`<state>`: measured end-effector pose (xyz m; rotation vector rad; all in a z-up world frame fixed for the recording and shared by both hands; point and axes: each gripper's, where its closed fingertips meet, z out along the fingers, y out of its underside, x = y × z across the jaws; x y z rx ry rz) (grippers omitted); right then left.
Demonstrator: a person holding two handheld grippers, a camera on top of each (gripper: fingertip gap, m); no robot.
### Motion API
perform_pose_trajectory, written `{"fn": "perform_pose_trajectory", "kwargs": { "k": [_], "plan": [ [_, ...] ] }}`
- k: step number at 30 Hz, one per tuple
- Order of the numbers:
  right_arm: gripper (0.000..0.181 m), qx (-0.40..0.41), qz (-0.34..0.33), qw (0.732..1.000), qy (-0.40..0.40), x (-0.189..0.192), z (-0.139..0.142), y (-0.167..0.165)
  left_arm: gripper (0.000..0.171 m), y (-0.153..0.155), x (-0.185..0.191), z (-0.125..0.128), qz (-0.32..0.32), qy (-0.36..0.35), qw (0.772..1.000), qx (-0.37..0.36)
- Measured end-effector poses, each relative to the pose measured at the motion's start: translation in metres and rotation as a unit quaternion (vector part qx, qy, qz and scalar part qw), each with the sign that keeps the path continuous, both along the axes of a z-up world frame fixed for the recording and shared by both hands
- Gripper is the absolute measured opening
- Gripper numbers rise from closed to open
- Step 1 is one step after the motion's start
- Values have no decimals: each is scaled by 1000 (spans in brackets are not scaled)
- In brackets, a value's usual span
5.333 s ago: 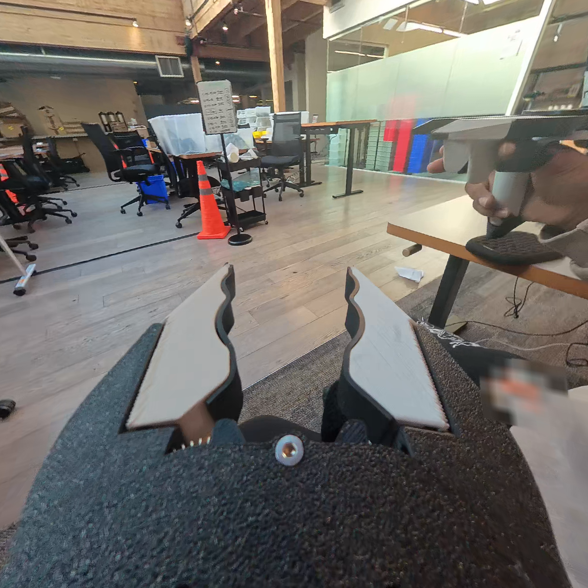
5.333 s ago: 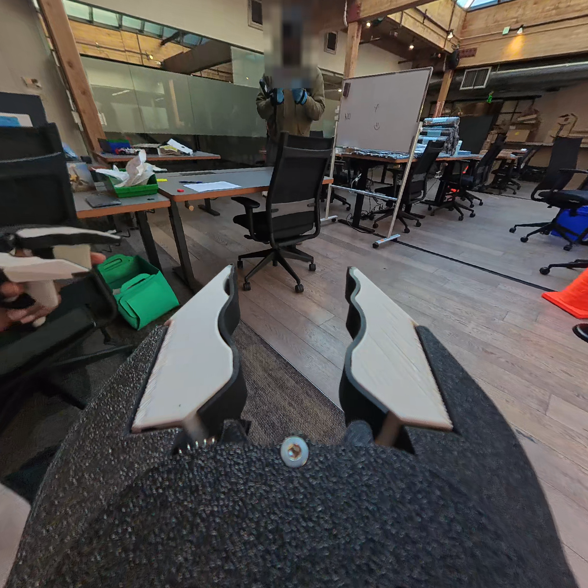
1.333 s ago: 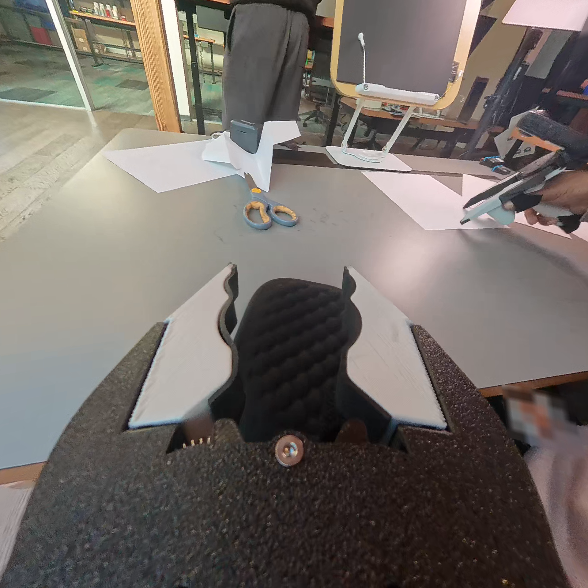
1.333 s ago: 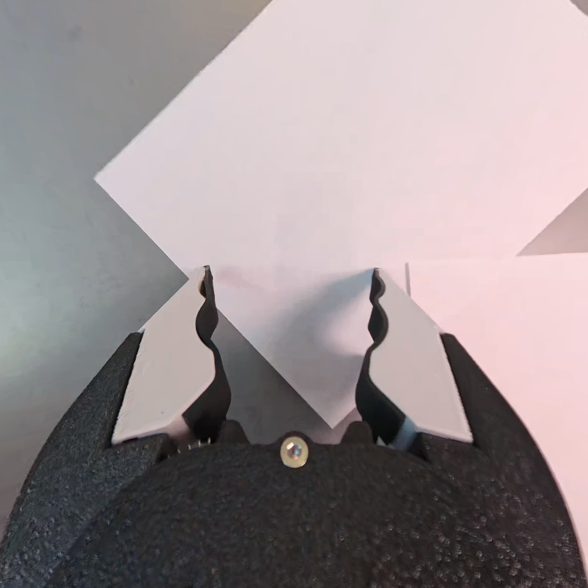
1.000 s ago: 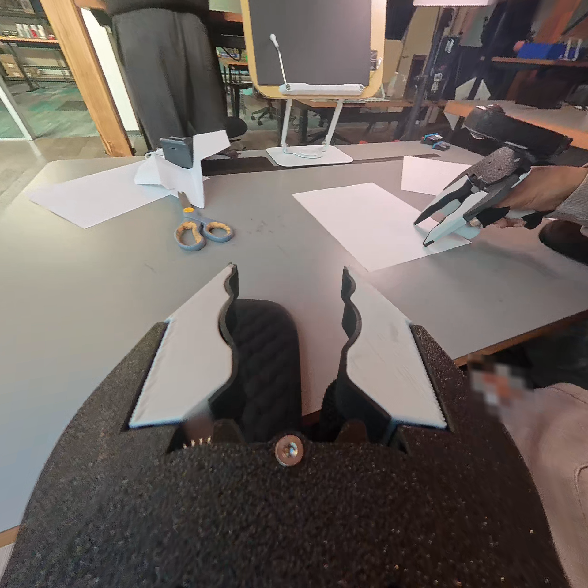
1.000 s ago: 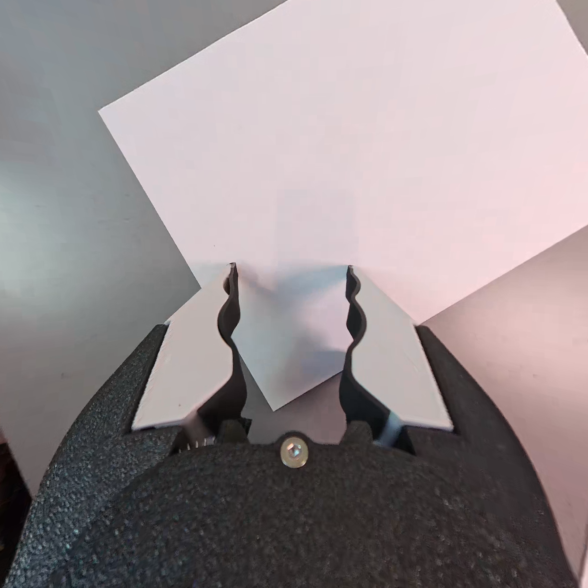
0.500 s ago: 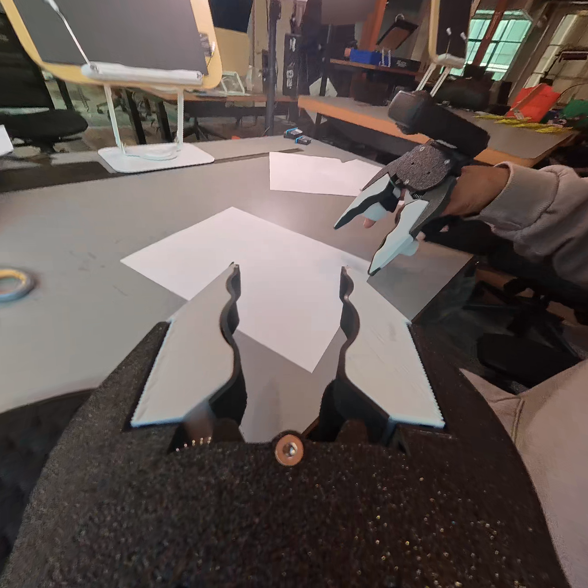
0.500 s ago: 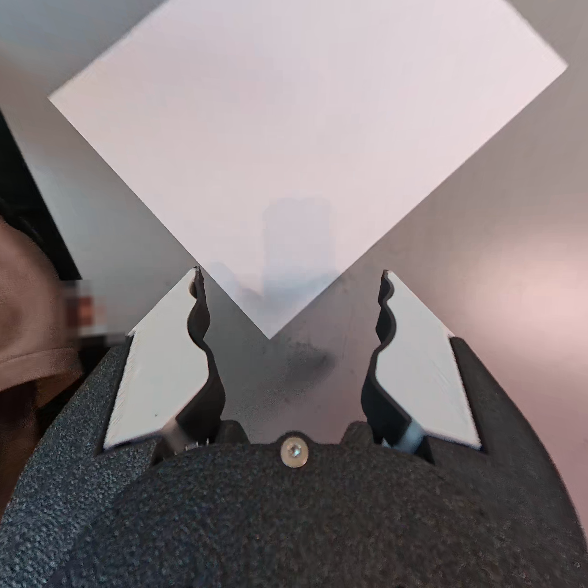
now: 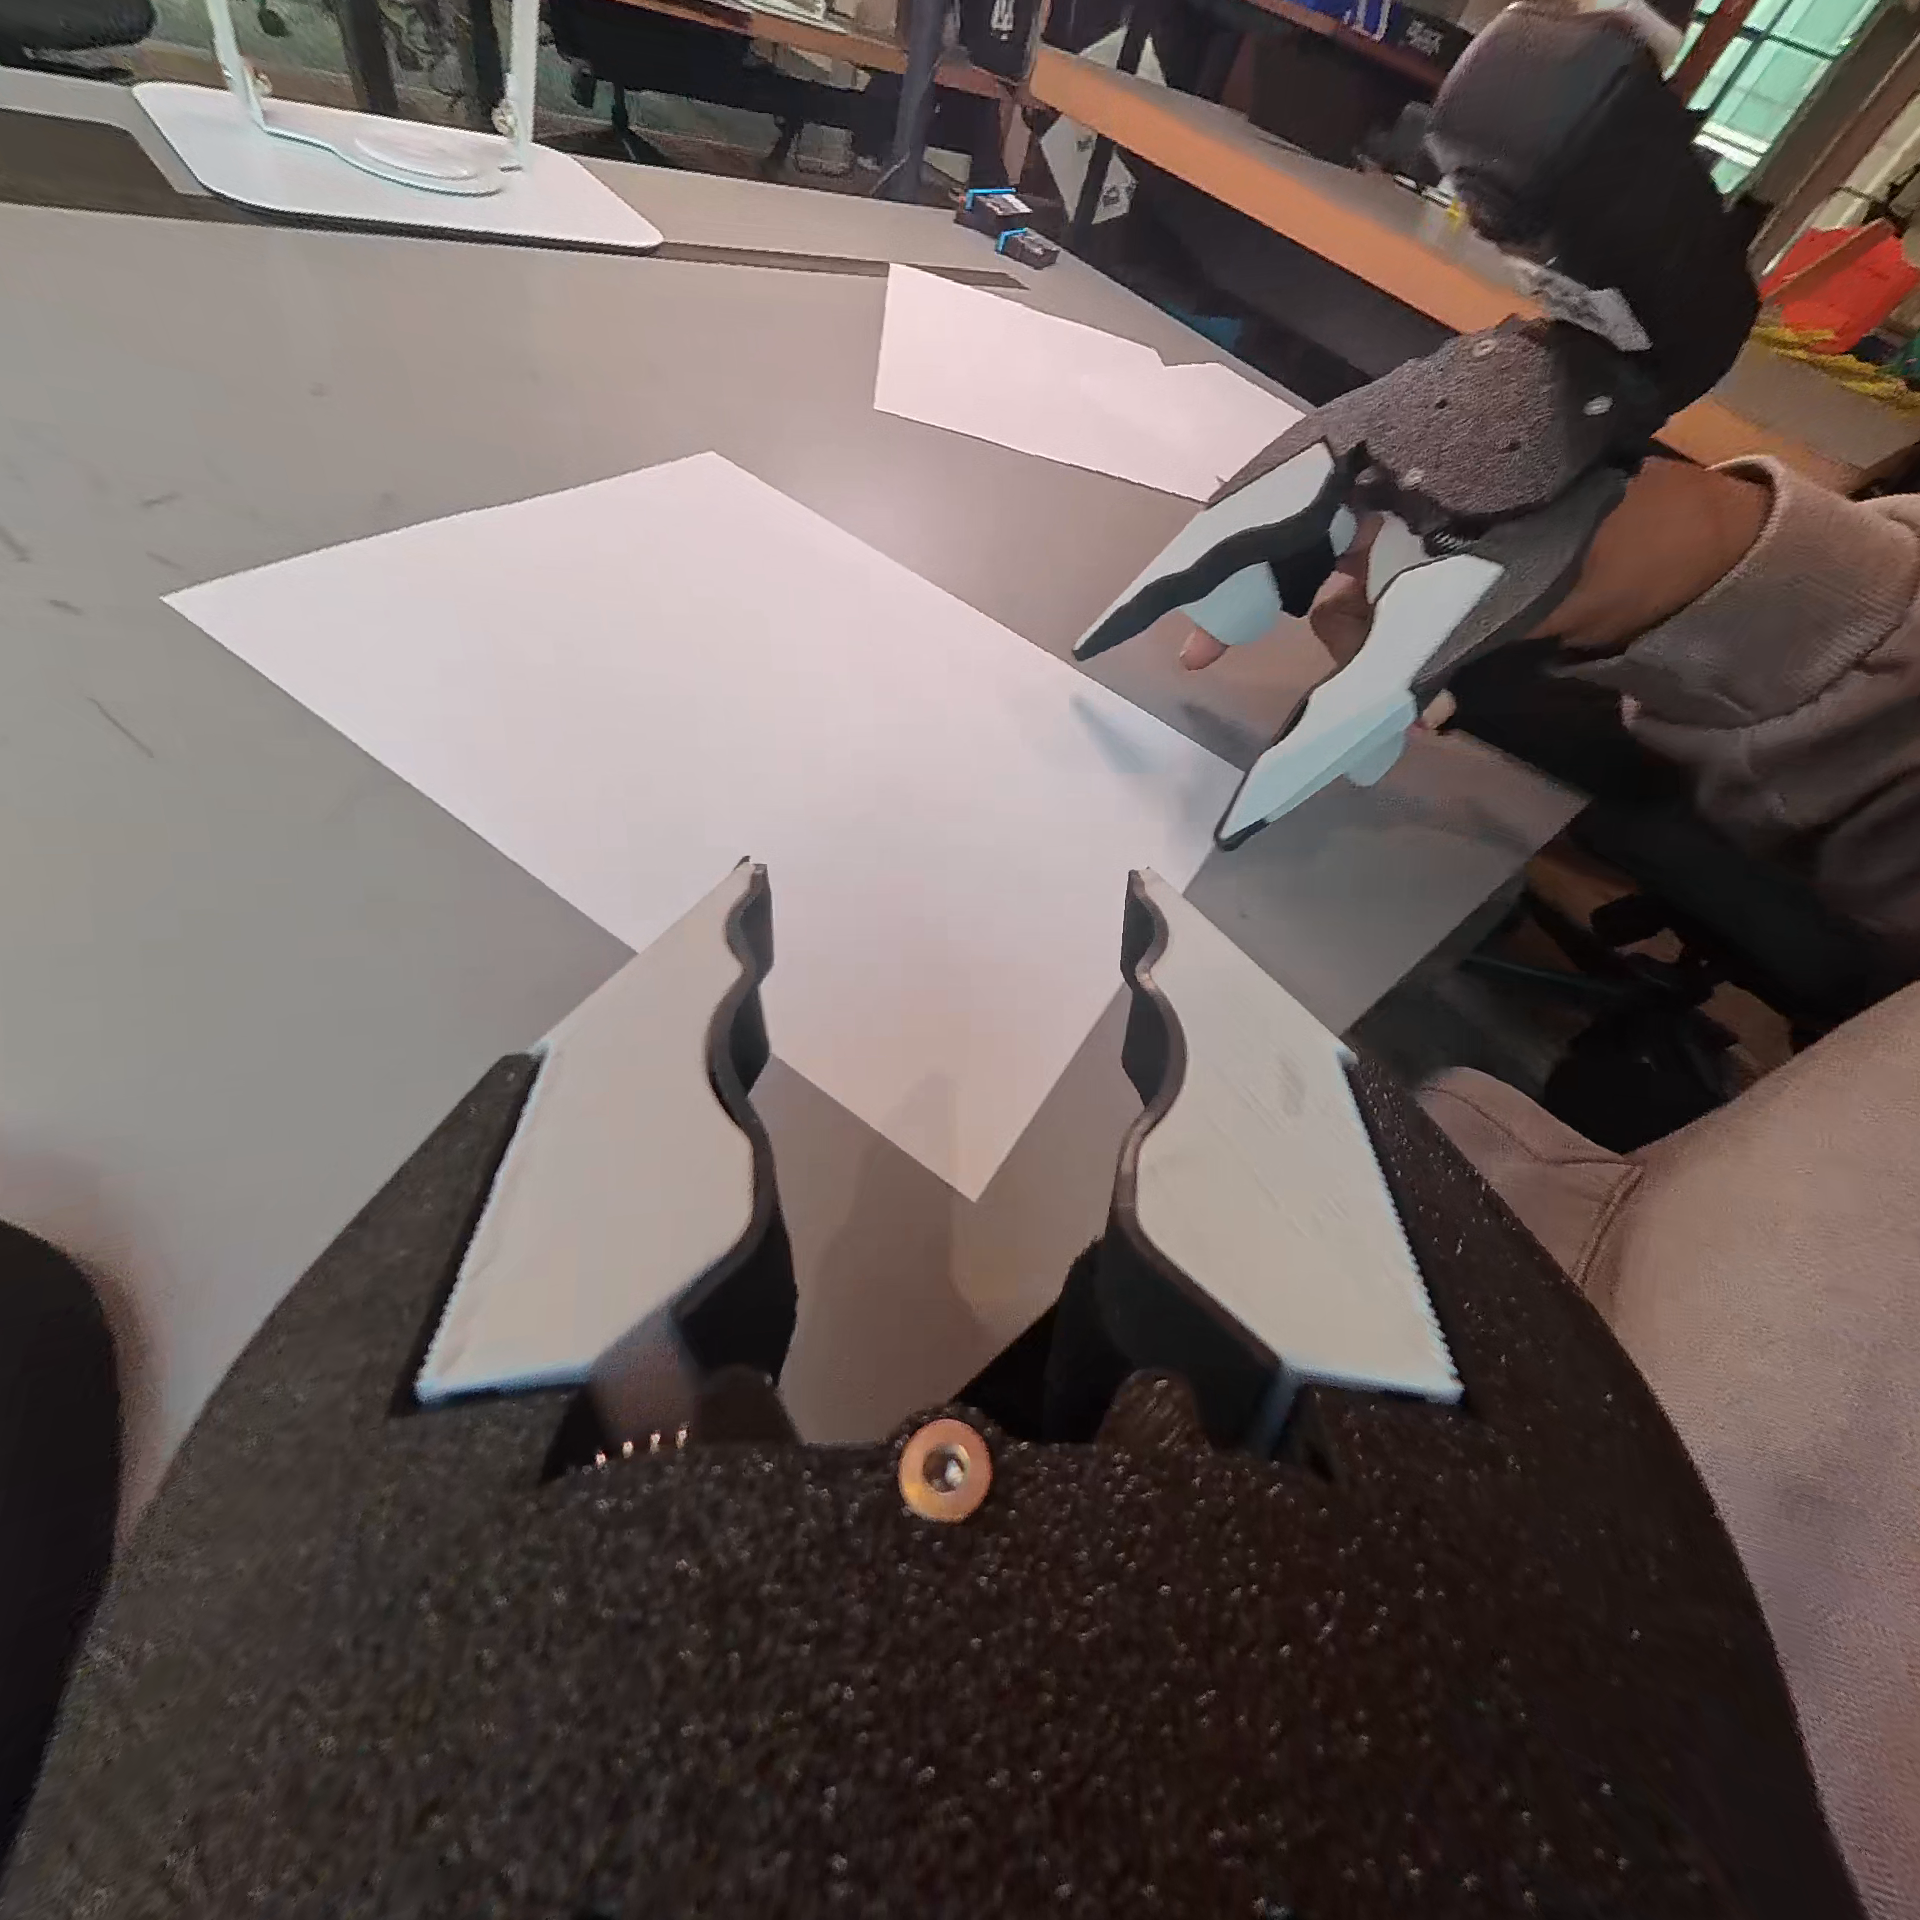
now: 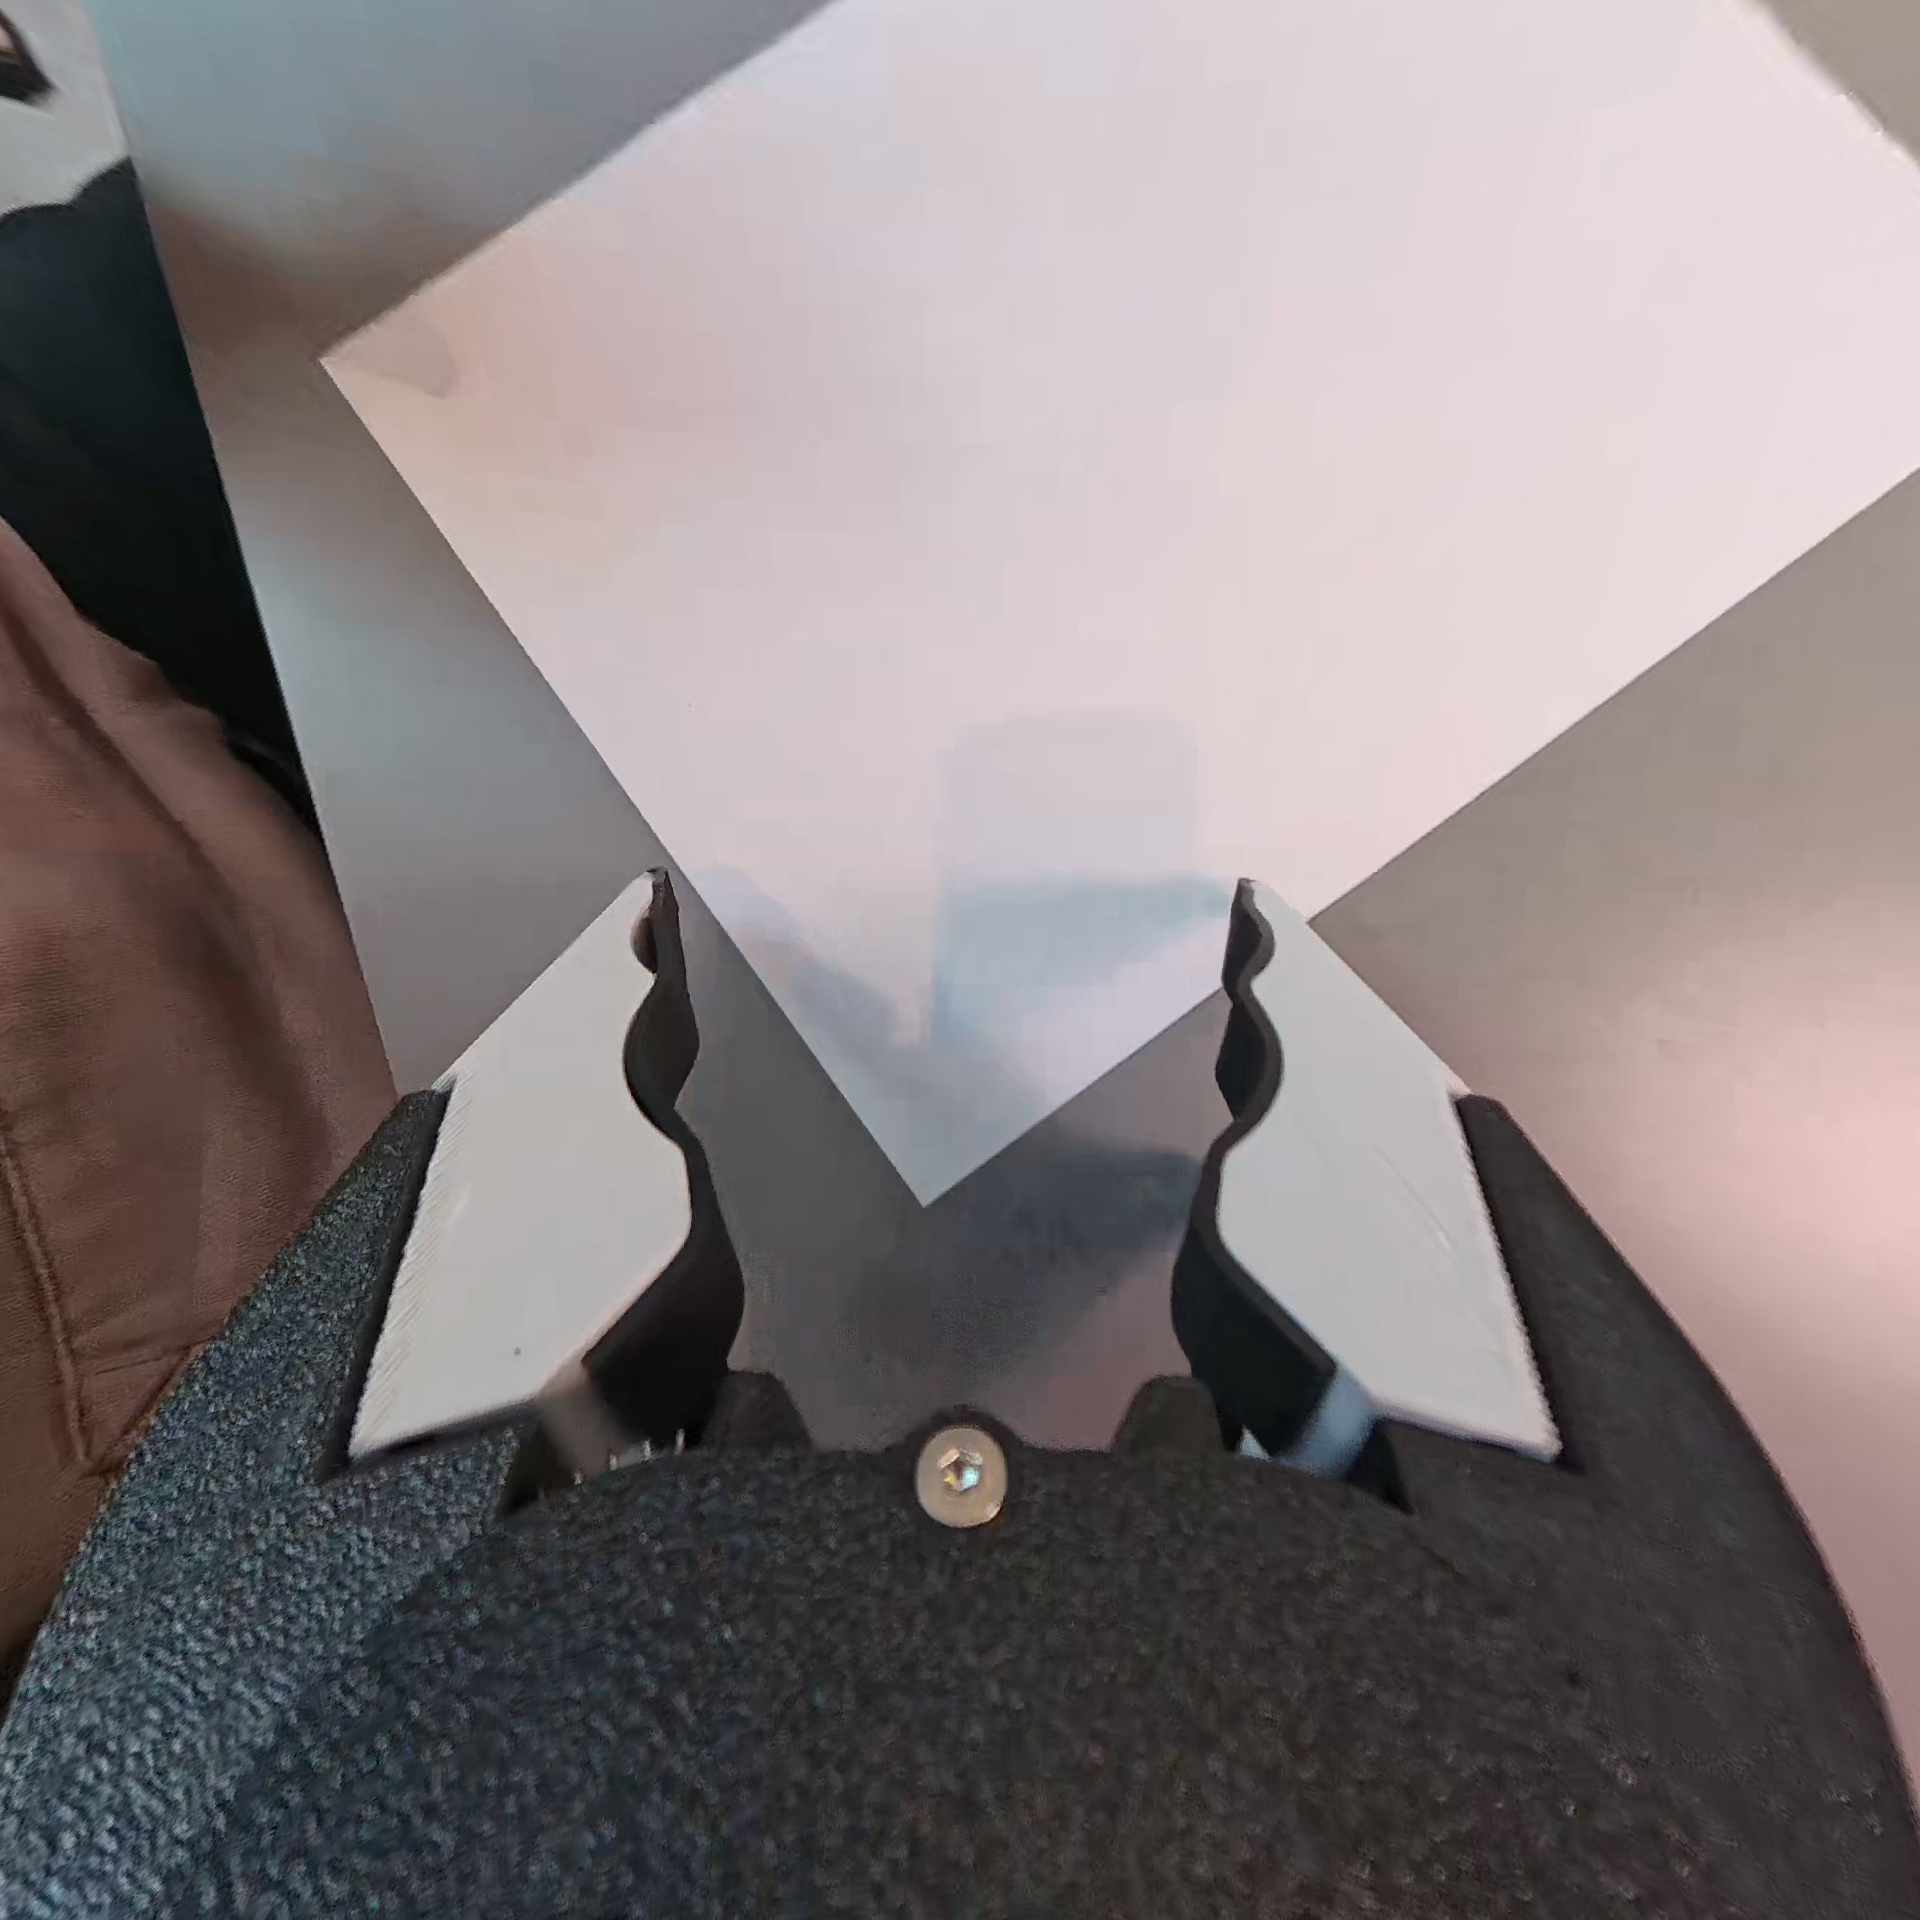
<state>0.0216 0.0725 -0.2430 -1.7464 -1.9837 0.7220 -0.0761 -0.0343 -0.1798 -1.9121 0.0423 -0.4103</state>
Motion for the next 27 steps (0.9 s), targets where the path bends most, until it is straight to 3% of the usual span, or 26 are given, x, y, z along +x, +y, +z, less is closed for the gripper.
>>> {"fn": "perform_pose_trajectory", "kwargs": {
  "k": [1,5,9,14,15,17,20,24,27],
  "plan": [
    [106,16,-6,1000,5,-2,-5,-3,66,-5,5,-2,-9,0,1000,-2],
    [79,23,-49,998,21,-3,-3,-20,67,-33,1,-10,-6,51,998,-22],
    [74,22,-35,999,17,-3,-2,-56,68,-66,-14,-22,13,58,997,-45],
    [40,26,-8,1000,11,-5,0,-84,68,-96,-23,-41,42,28,997,-61],
    [40,25,4,1000,7,-5,0,-86,67,-100,-23,-45,48,8,997,-65],
    [64,25,44,999,-5,-7,1,-91,66,-104,-21,-50,58,-45,995,-65],
    [76,9,102,994,31,-27,19,-95,61,-104,-23,-47,71,-88,992,-50],
    [93,14,194,981,13,-52,9,-110,57,-105,-27,-49,83,-44,994,-58],
    [93,19,244,969,-26,-51,-2,-126,57,-105,-27,-47,98,31,993,-52]
  ]
}}
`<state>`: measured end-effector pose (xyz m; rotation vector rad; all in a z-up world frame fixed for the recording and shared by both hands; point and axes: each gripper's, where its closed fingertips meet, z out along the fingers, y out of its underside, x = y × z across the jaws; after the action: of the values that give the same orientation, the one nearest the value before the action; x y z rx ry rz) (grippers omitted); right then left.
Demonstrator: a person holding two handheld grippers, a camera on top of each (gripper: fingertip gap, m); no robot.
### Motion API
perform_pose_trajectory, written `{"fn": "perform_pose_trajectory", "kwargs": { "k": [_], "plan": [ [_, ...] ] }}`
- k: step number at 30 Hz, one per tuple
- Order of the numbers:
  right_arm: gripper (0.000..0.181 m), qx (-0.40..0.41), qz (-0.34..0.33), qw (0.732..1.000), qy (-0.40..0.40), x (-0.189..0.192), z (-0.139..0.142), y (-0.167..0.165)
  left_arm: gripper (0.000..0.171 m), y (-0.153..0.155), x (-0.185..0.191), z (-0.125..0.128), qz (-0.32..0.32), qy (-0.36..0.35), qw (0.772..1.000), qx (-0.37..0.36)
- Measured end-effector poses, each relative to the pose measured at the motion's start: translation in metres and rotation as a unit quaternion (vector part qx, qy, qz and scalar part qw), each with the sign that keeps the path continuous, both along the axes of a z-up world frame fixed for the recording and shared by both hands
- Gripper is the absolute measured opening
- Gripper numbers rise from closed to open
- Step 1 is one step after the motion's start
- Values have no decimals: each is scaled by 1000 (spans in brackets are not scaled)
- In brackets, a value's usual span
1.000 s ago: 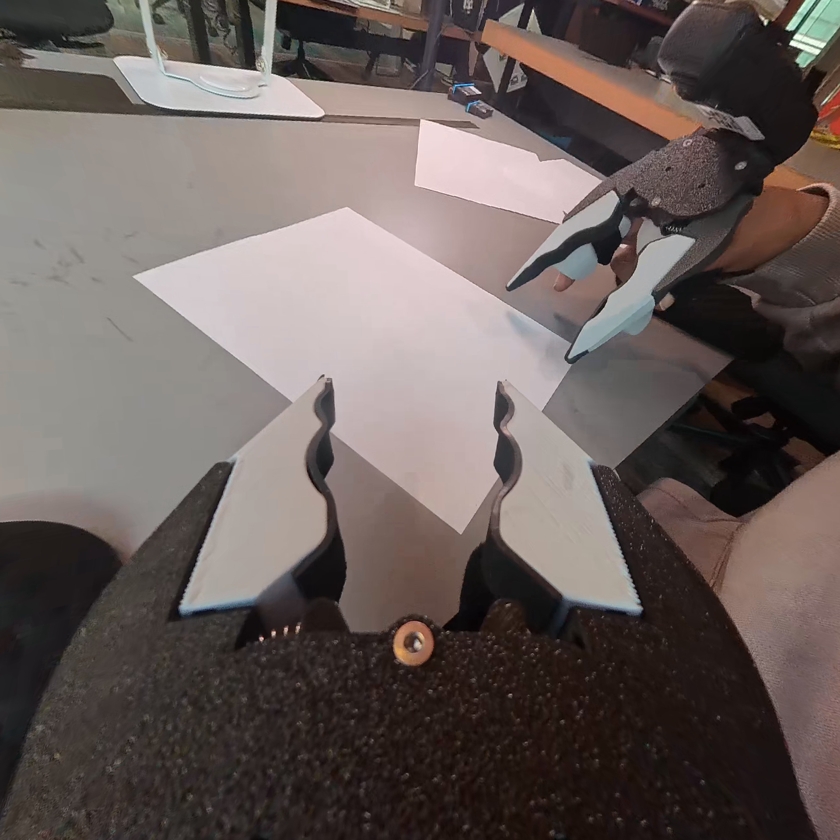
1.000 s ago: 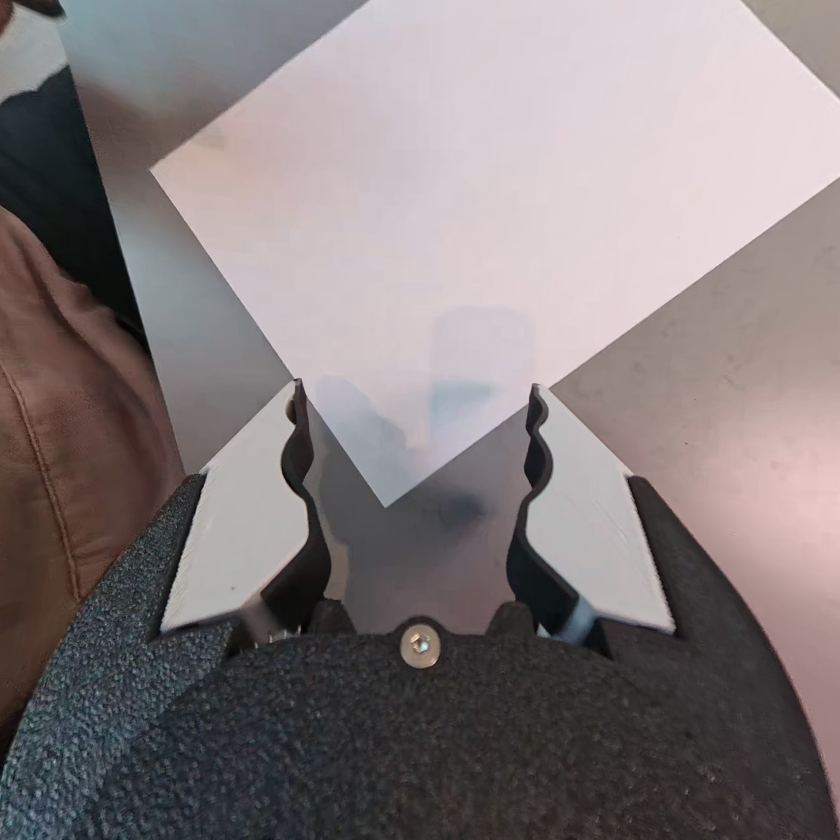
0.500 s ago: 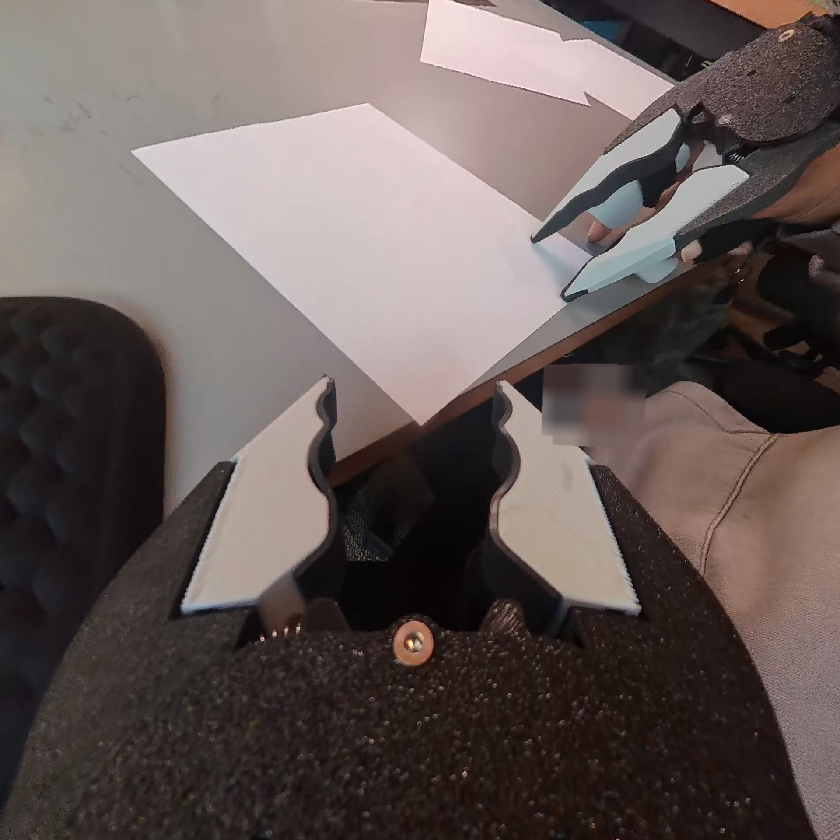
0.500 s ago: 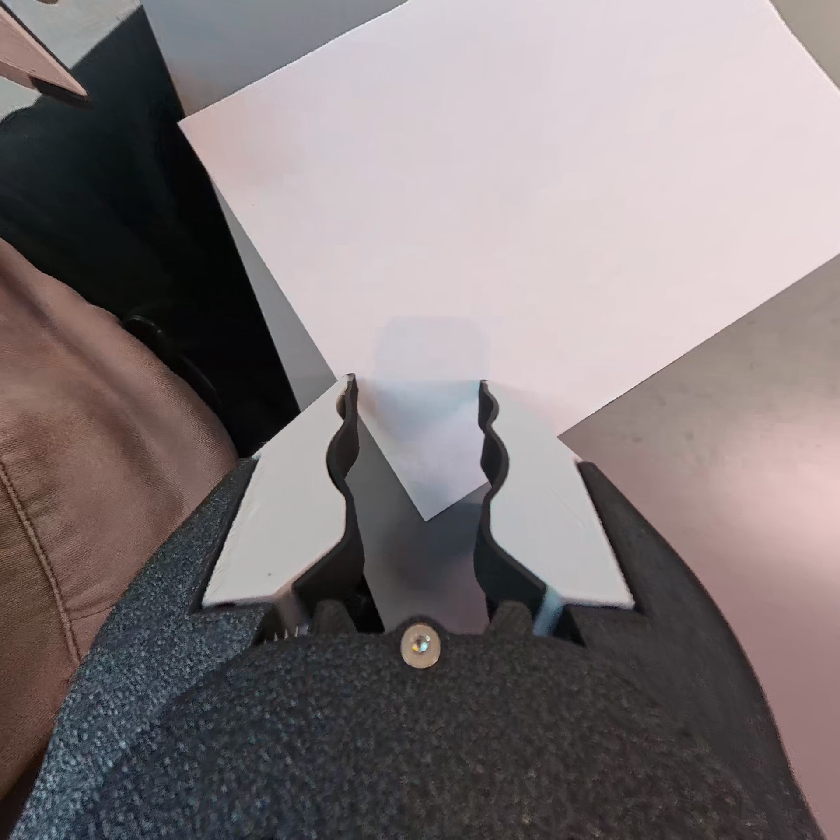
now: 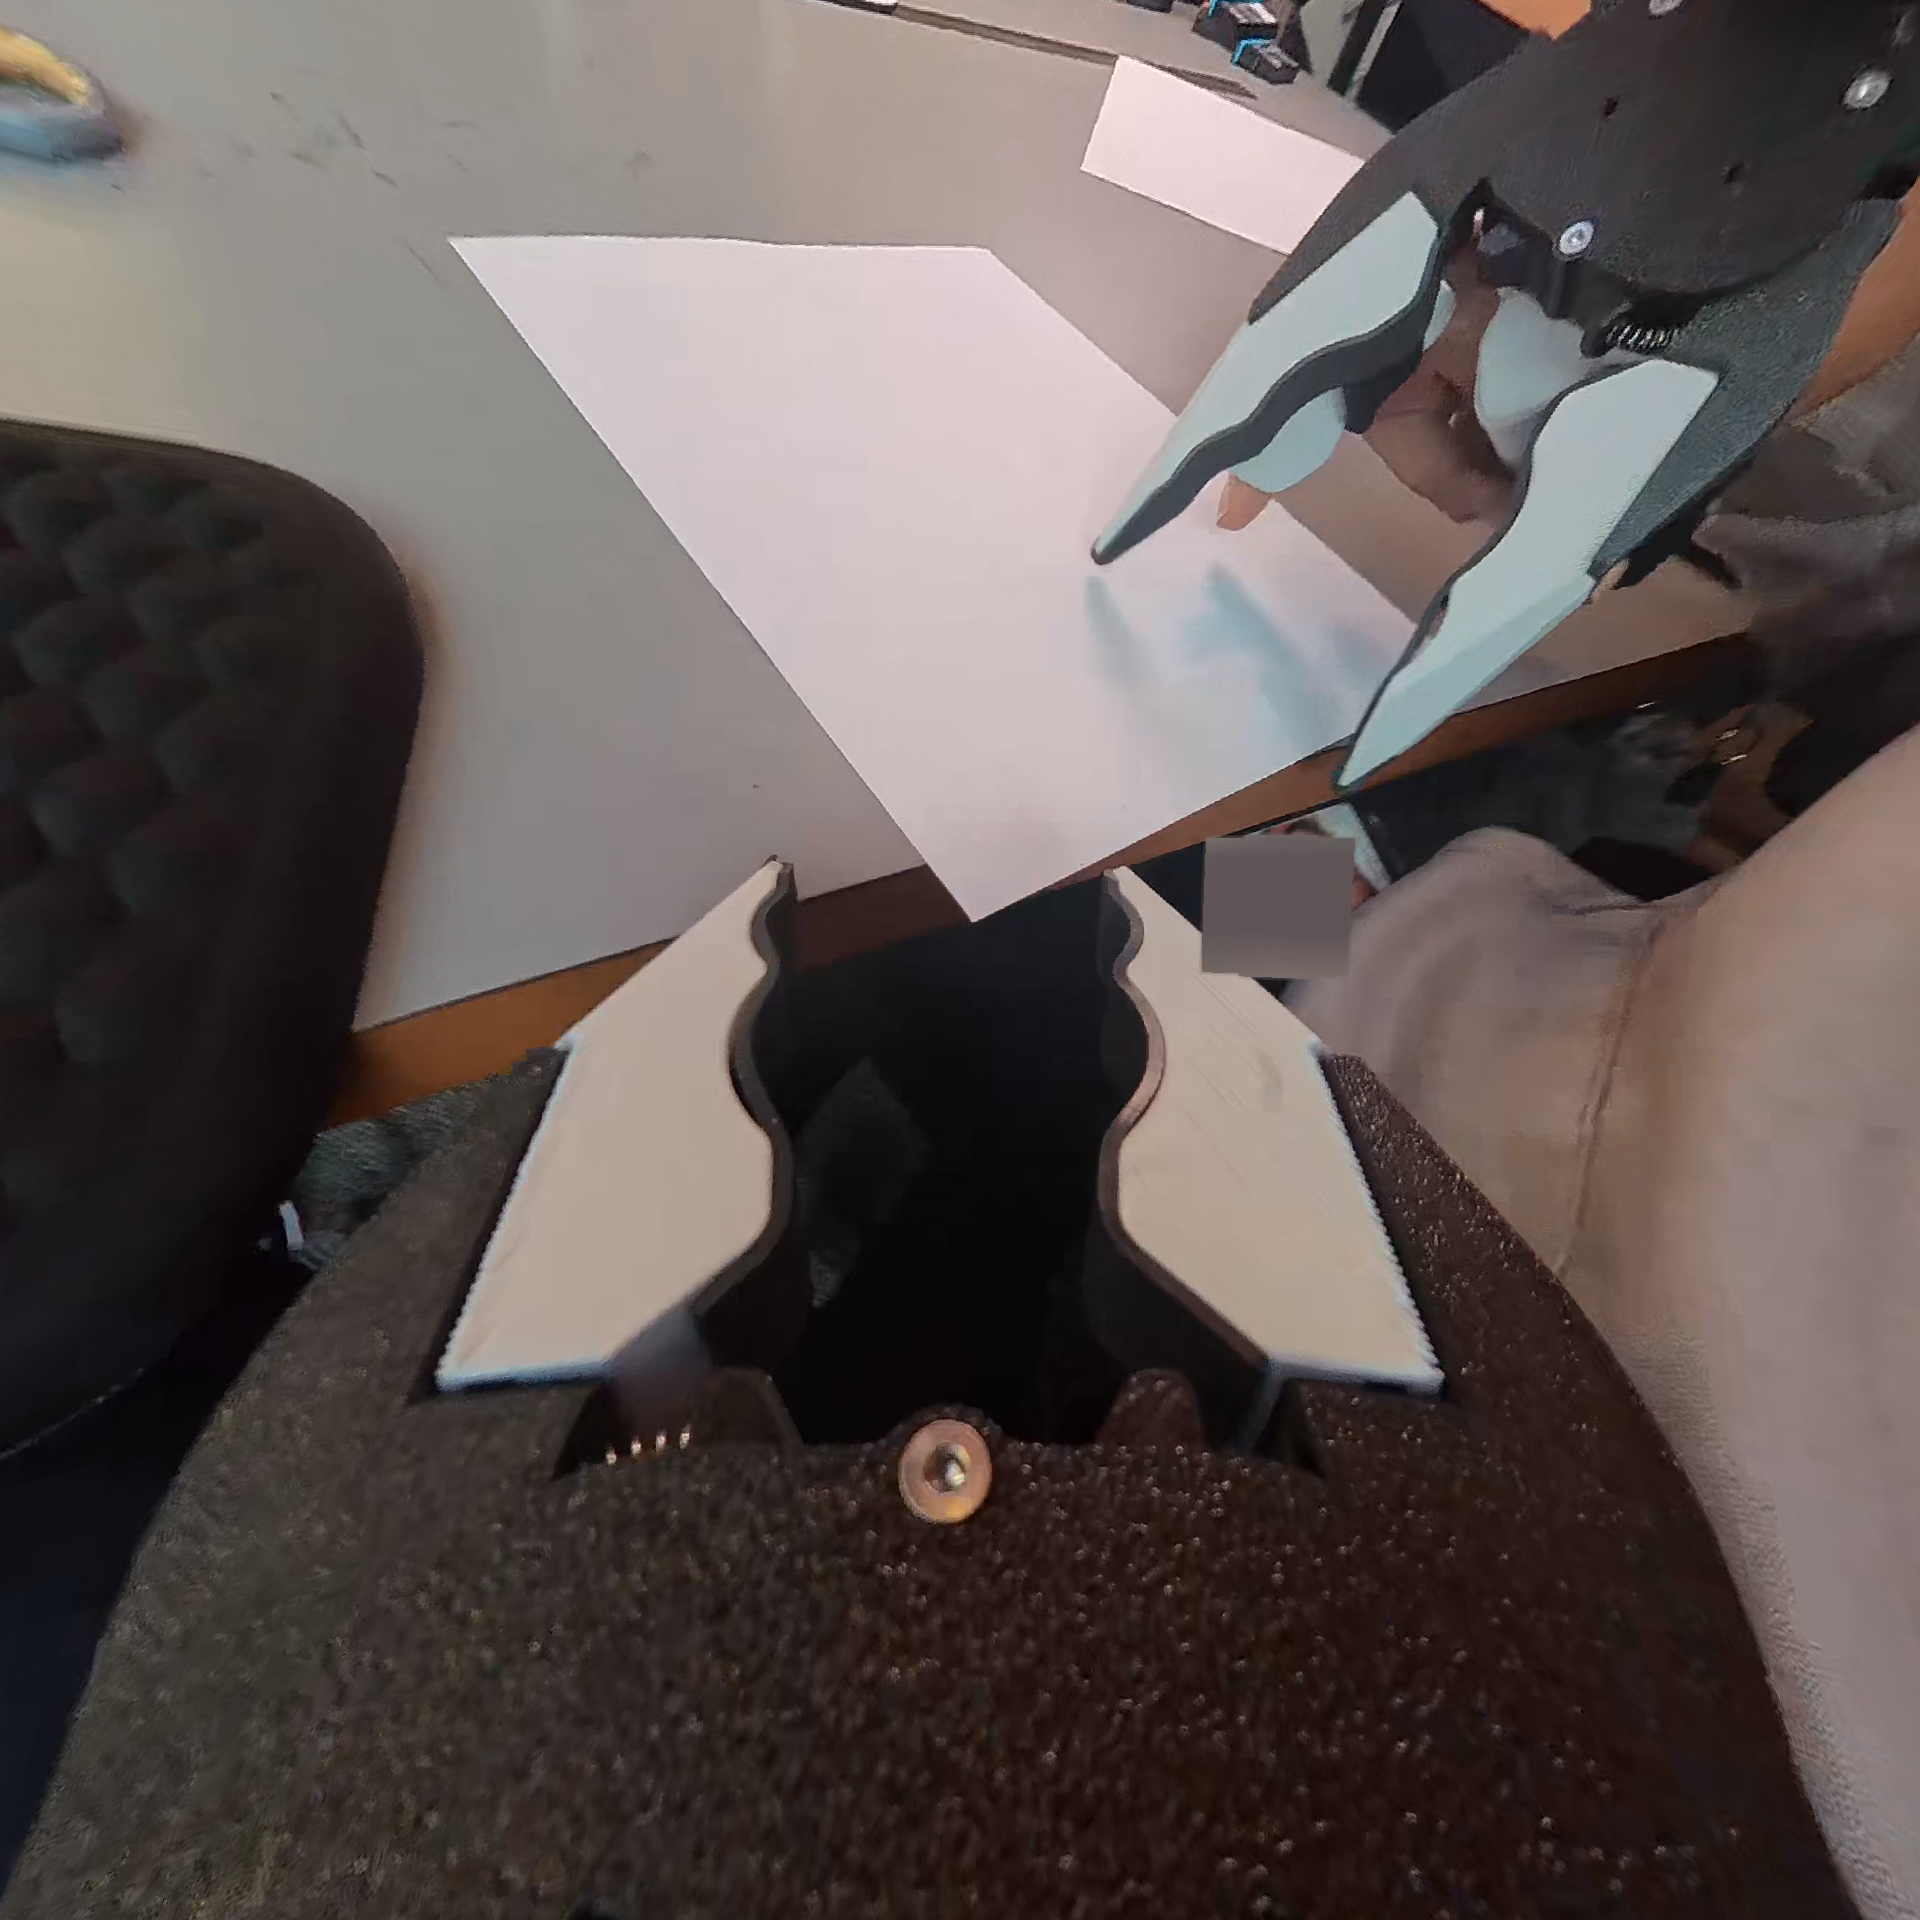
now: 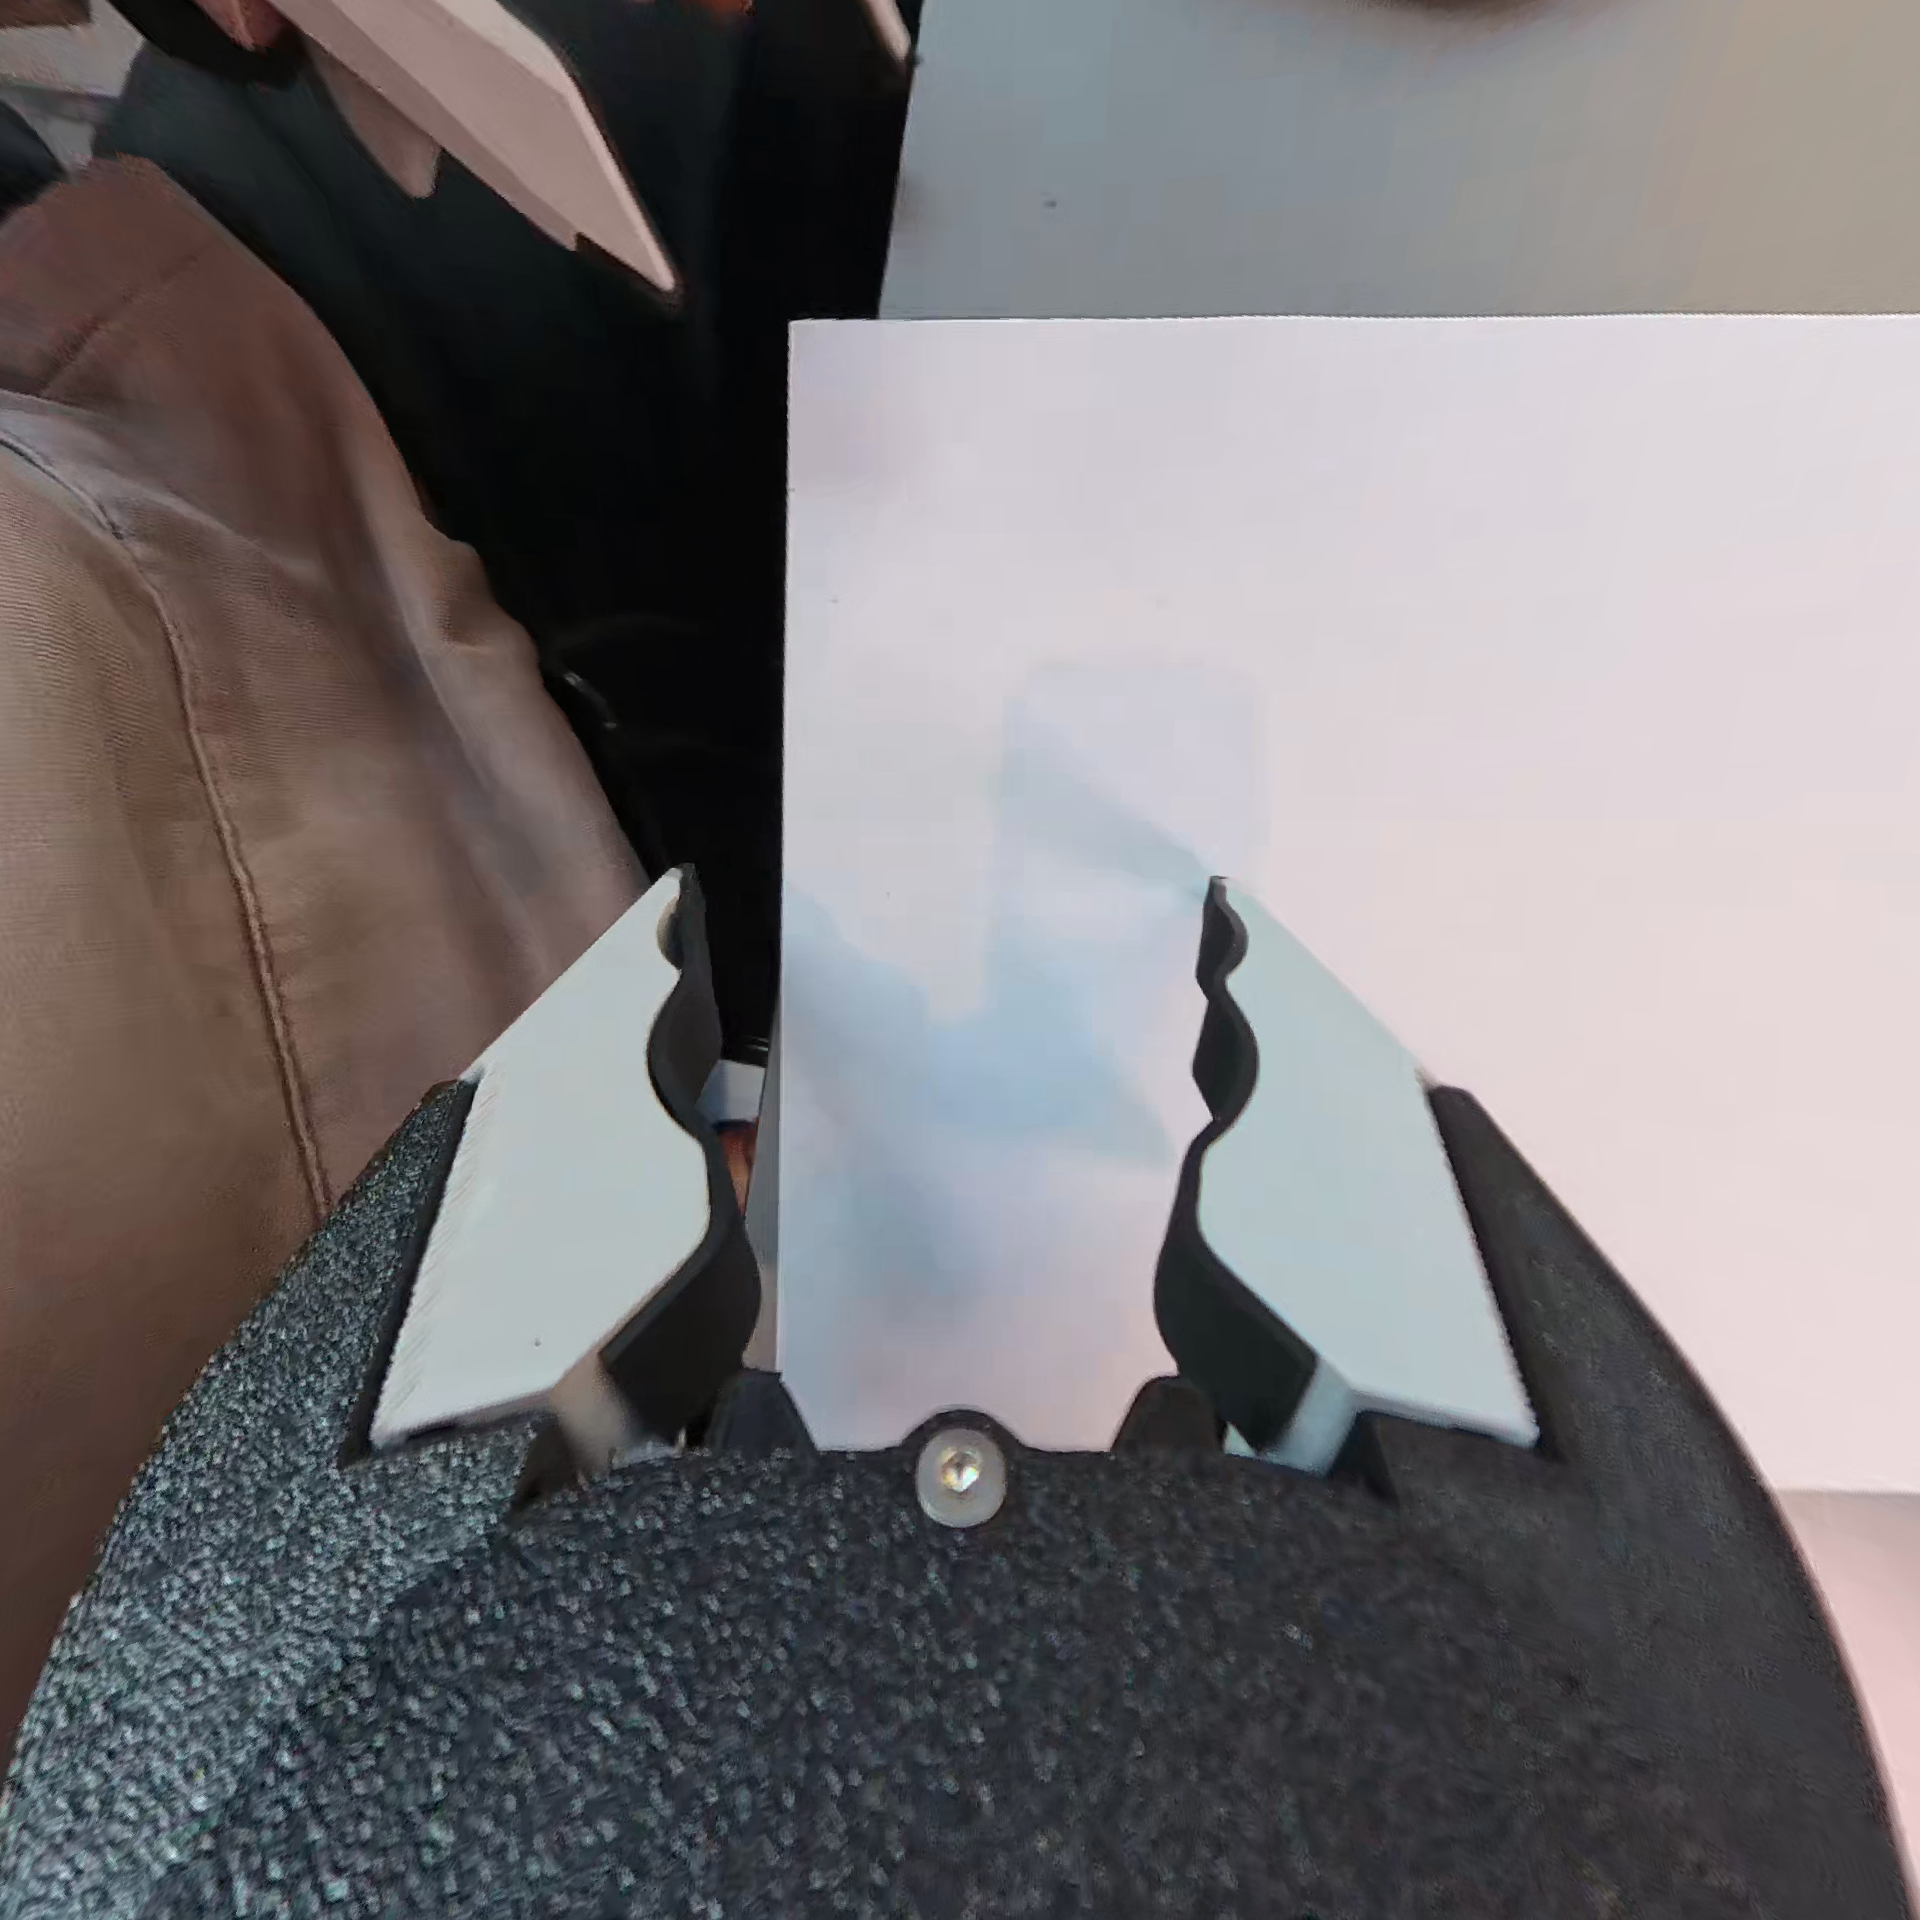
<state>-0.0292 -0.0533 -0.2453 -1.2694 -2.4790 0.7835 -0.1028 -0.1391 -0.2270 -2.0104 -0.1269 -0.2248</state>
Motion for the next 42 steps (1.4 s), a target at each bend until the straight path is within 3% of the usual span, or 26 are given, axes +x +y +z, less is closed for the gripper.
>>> {"fn": "perform_pose_trajectory", "kwargs": {
  "k": [5,11,13,16,19,22,24,27,29,31,35,37,40,42],
  "plan": [
    [82,14,18,1000,-11,4,0,-15,59,4,3,-2,-15,201,979,6],
    [80,-56,-1,998,-28,-2,6,-30,58,14,11,-14,-83,375,923,-6],
    [81,-66,-1,997,-32,-2,7,-33,47,15,11,-19,-99,420,902,-22],
    [80,-64,4,998,-28,-1,6,-35,6,13,7,-22,-111,485,866,-46],
    [82,-91,-1,996,-21,0,14,-37,0,9,5,-19,-115,505,854,-53],
    [89,-143,-15,989,30,-6,46,-28,0,4,6,-9,-120,481,868,-30],
    [94,-178,-37,979,97,-13,84,-9,0,2,2,3,-118,432,894,-6],
    [99,-226,-68,948,212,-16,144,24,0,3,-7,31,-123,300,945,51],
    [103,-233,-75,933,263,-9,164,41,0,4,-16,53,-134,197,966,102],
    [108,-220,-74,930,286,1,163,47,0,5,-23,72,-155,88,973,146],
    [108,-150,-60,937,311,6,139,45,0,14,-27,95,-201,-68,958,192],
    [101,-132,-50,938,317,-1,130,45,0,23,-23,100,-218,-105,950,196],
    [72,-143,-31,935,324,-14,130,41,0,36,-19,104,-225,-110,949,190],
    [63,-155,-12,937,312,-17,130,34,0,42,-19,105,-220,-102,953,184]
  ]
}}
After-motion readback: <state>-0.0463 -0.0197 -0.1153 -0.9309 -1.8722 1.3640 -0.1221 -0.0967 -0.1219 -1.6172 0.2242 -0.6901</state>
